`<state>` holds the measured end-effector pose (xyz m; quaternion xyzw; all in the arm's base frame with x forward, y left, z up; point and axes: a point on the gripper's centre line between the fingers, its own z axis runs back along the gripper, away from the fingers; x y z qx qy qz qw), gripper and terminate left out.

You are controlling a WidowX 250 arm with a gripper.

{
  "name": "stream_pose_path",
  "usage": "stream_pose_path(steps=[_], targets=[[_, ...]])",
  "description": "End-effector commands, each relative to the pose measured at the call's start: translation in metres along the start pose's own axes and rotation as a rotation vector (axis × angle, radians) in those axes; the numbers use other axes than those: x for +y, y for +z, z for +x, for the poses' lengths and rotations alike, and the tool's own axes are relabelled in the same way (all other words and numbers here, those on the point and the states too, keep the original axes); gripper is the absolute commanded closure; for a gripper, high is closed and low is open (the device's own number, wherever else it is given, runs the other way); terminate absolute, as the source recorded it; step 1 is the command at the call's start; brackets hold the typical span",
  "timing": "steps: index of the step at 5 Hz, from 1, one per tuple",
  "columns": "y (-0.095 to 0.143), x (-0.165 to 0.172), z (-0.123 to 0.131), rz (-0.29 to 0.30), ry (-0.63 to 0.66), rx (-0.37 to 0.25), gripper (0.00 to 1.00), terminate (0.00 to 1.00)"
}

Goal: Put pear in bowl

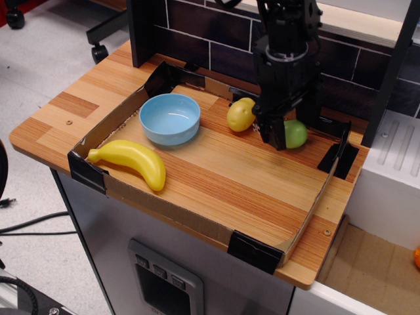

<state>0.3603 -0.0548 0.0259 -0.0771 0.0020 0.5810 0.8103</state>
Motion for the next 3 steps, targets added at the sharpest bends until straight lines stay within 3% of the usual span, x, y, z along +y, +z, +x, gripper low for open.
stream_pose_path(steps=[1, 2, 3], targets=[[-0.001, -0.017, 0.013, -0.040, -0.002, -0.044, 0.00, 0.00], [0.003, -0.015, 0.018, -0.034, 0.002, -0.035, 1.00, 0.00], [0.015, -0.006, 0.016, -0.033, -0.019, -0.025, 1.00, 0.00]])
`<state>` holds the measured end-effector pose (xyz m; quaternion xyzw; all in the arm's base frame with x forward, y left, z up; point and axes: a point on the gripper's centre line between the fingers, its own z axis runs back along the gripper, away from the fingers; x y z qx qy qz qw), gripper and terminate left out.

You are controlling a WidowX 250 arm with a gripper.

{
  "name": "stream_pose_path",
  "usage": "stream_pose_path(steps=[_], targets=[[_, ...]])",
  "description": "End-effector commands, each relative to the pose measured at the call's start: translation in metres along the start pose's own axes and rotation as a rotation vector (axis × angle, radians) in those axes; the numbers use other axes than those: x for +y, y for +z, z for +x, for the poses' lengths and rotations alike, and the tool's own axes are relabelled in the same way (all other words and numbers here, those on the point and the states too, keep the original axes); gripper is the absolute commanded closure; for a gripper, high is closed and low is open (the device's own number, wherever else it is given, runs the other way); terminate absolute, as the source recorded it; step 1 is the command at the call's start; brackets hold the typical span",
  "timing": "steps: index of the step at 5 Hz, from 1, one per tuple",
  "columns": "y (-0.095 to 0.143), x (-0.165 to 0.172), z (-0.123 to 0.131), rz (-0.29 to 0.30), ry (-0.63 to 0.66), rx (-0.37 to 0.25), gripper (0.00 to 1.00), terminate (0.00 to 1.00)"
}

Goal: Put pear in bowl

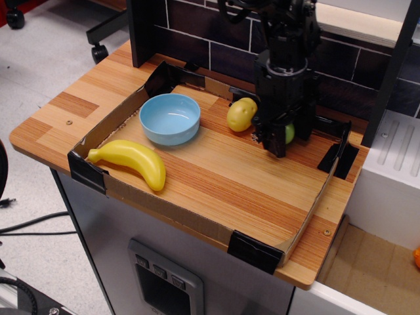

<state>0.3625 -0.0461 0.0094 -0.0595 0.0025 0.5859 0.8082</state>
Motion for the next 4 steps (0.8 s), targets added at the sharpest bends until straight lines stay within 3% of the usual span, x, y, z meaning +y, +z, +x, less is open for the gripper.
stream_pose_path(steps=[1, 2, 3, 4], targets=[[0.061, 0.008, 0.000, -0.058, -0.082, 0.043, 1.00, 0.00], [0.096, 0.018, 0.002, -0.093, -0.176, 0.124, 1.00, 0.00], [0.108, 0.032, 0.027, -0.127, -0.179, 0.103, 1.00, 0.00], [0.108, 0.052, 0.062, -0.120, -0.139, 0.045, 1.00, 0.00]])
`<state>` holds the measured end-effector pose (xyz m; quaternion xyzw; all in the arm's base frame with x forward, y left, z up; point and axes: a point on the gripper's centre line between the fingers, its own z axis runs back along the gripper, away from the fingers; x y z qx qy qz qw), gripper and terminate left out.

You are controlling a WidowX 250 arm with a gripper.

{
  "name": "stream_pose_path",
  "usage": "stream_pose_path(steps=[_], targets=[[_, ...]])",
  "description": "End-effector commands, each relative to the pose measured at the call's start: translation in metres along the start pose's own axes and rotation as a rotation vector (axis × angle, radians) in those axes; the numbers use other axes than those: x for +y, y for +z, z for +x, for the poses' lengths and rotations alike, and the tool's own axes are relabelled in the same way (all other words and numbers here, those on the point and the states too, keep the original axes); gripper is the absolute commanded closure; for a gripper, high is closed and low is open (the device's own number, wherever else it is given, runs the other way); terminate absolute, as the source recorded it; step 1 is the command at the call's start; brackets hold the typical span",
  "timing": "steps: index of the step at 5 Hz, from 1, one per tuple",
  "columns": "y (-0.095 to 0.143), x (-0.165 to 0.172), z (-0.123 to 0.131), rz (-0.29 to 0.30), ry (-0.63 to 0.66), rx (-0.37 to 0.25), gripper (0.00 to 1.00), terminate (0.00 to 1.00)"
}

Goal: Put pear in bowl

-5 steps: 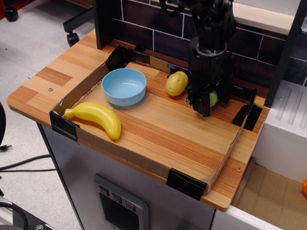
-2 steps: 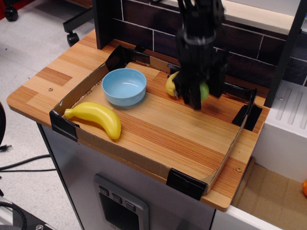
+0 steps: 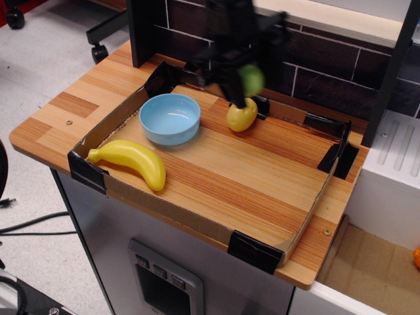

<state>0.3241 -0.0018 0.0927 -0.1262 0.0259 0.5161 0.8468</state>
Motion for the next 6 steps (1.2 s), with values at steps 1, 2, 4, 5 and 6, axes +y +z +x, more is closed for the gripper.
stream_pose_path(steps=[1, 2, 4, 5, 6], targets=[[0.031, 0.036, 0.057, -0.028, 0.051, -0.095, 1.00, 0.00], [0.033, 0.046, 0.074, -0.053, 0.075, -0.142, 1.00, 0.00], [0.017, 0.037, 0.082, 0.028, 0.060, -0.147, 0.00, 0.00], [0.017, 0.030, 0.075, 0.021, 0.056, -0.134, 0.00, 0.00], [0.033, 0.023, 0.066, 0.003, 0.049, -0.106, 0.00, 0.00]])
